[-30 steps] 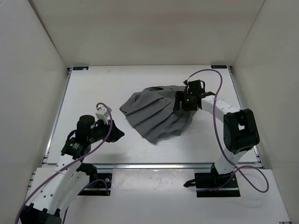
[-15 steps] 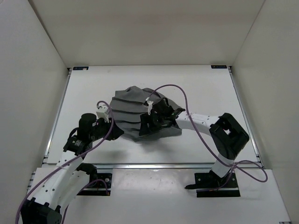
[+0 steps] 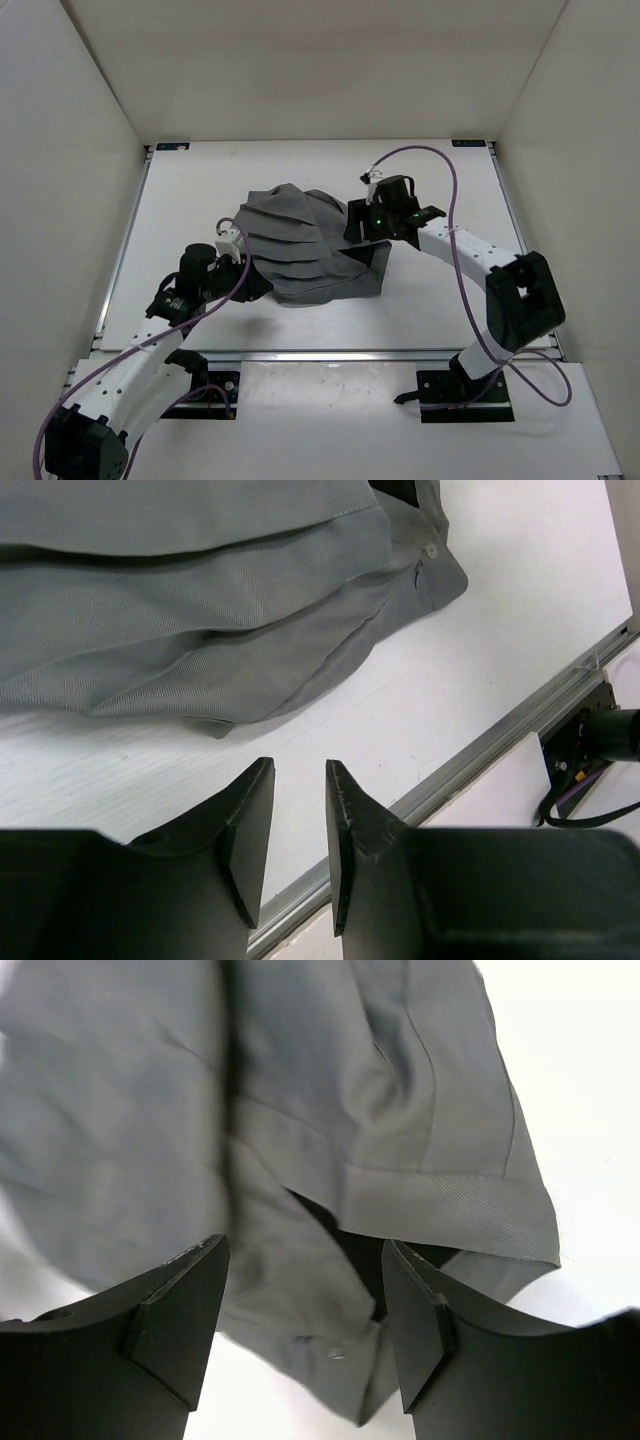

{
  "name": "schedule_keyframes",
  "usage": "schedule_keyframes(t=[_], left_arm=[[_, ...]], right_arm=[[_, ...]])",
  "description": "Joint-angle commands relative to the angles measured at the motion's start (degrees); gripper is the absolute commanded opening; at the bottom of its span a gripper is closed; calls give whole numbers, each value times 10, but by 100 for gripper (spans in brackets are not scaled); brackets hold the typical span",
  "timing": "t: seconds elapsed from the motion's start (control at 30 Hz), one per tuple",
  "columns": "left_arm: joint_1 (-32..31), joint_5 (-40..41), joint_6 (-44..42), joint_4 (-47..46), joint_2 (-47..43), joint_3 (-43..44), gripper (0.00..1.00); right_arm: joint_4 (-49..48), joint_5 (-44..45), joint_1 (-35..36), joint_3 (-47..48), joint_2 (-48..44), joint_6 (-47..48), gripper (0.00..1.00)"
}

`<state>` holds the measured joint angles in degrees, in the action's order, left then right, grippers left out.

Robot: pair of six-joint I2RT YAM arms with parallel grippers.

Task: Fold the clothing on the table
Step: Flatten the skirt out

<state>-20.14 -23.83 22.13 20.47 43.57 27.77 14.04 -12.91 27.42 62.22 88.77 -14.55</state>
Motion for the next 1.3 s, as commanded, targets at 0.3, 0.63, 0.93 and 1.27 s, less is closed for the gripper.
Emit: schedule_keyframes(t=[0.3,0.63,0.93,1.27], left_arm=[[12,-15,15,-22,-17,-10,39],[2,1,7,-32,1,-16,33],[-26,-1,19,-50,27,-18,45],[-83,15,136,-172,63,-46,55]], right_arm=[[45,146,38,101,158,61,64],[118,97,56,169,140,51,0],[-9,-208,30,115,-61,-76,0],[-51,-174,-6,40,-147,-123,0]])
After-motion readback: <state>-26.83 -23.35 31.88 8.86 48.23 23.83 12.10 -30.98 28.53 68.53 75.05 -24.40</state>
